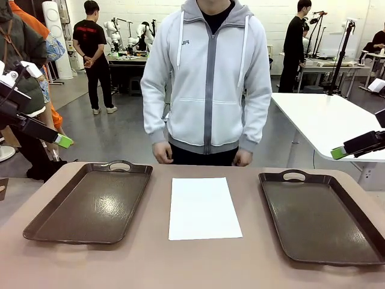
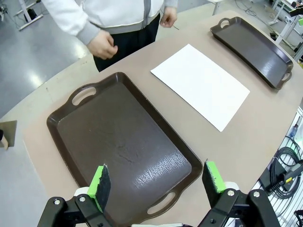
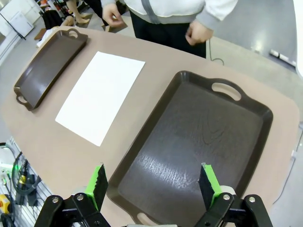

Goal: Sort the A4 documents.
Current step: Receive the A4 Paper.

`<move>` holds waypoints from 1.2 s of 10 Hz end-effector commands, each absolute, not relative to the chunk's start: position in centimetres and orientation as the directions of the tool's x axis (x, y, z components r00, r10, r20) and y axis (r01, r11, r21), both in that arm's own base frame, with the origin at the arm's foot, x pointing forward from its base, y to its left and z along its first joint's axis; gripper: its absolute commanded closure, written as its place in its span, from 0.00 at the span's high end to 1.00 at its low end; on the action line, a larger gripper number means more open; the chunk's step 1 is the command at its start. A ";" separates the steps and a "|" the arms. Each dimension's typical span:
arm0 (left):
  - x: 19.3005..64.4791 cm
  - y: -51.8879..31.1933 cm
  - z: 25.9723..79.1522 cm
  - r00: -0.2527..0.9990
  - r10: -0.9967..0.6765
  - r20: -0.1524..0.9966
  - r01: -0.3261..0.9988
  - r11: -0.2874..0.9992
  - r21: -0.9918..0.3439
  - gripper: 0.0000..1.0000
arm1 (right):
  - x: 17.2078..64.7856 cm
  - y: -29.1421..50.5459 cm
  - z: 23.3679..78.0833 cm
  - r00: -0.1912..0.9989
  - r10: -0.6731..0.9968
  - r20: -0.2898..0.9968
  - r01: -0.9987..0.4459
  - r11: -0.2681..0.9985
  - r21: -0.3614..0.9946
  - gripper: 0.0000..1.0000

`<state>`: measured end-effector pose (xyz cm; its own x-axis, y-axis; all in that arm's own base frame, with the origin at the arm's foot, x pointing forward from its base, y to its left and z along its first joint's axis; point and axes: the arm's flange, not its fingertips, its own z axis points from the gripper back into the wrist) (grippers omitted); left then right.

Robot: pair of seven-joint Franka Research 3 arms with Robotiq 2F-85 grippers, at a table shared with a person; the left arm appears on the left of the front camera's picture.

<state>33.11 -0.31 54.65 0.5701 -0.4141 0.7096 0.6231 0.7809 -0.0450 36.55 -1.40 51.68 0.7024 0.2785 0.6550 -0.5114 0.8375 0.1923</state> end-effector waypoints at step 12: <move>33.1 -0.2 54.7 0.569 -0.411 0.712 0.622 0.782 -0.046 1.00 | 36.6 -1.4 51.7 0.699 0.277 0.659 -0.519 0.831 0.201 1.00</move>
<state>33.11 -0.31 54.65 0.5701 -0.4141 0.7096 0.6230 0.7809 -0.0449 36.52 -1.34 51.75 0.7013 0.2812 0.6550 -0.5114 0.8387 0.1875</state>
